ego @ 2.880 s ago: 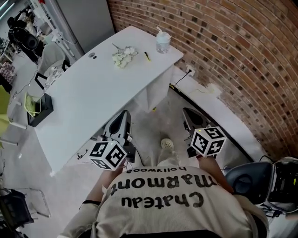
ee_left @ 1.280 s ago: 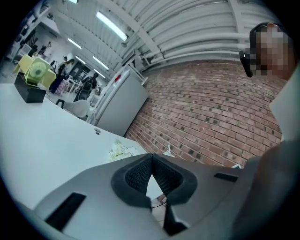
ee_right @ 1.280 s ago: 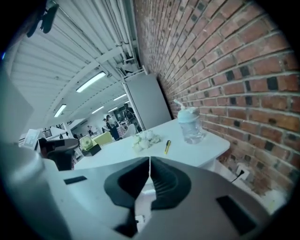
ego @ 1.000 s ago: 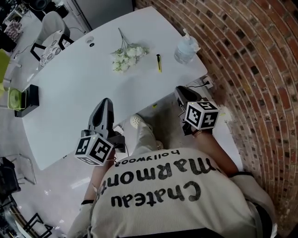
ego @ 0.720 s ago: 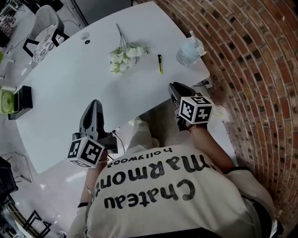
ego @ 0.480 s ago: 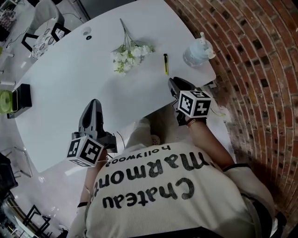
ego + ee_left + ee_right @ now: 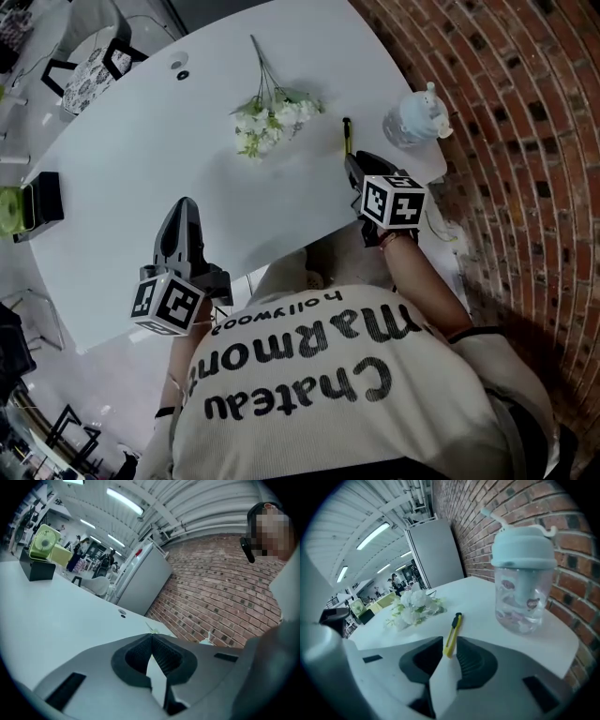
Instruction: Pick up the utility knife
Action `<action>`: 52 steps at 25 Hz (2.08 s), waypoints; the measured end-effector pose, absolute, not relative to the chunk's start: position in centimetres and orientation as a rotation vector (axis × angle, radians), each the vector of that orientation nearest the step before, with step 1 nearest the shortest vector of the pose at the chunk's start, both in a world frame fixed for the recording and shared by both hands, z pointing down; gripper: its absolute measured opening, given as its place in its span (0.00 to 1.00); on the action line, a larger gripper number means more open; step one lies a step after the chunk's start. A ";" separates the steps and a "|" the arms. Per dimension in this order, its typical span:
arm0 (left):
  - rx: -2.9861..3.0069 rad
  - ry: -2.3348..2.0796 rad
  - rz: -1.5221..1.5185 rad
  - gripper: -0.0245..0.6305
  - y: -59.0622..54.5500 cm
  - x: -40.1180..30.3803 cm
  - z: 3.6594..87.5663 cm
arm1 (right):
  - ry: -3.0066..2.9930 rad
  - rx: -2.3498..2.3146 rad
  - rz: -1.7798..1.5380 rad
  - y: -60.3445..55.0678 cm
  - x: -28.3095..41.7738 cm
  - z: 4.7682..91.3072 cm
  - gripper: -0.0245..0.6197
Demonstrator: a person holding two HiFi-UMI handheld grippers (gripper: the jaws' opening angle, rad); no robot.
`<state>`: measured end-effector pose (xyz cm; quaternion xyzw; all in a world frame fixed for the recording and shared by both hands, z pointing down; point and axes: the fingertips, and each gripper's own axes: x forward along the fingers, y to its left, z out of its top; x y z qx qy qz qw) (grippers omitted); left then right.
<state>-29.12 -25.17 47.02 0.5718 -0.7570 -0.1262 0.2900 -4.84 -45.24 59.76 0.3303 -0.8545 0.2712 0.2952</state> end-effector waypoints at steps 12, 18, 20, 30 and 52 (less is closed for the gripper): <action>1.512 -1.997 -0.337 0.04 -26.7 -29.2 47.8 | -2.178 0.852 0.562 -45.7 -5.8 60.9 0.14; 1.503 -2.006 -0.342 0.04 -26.2 -29.4 47.6 | -2.159 0.864 0.584 -45.8 -5.8 61.0 0.13; 1.517 -2.004 -0.352 0.04 -26.3 -29.3 47.4 | -2.153 0.865 0.599 -45.8 -5.7 61.0 0.13; 1.578 -1.969 -0.355 0.04 -27.2 -27.8 46.4 | -2.121 0.890 0.681 -44.9 -4.7 61.0 0.13; 1.669 -1.873 -0.395 0.04 -25.6 -21.8 45.1 | -2.148 0.807 0.736 -38.4 -2.4 58.2 0.12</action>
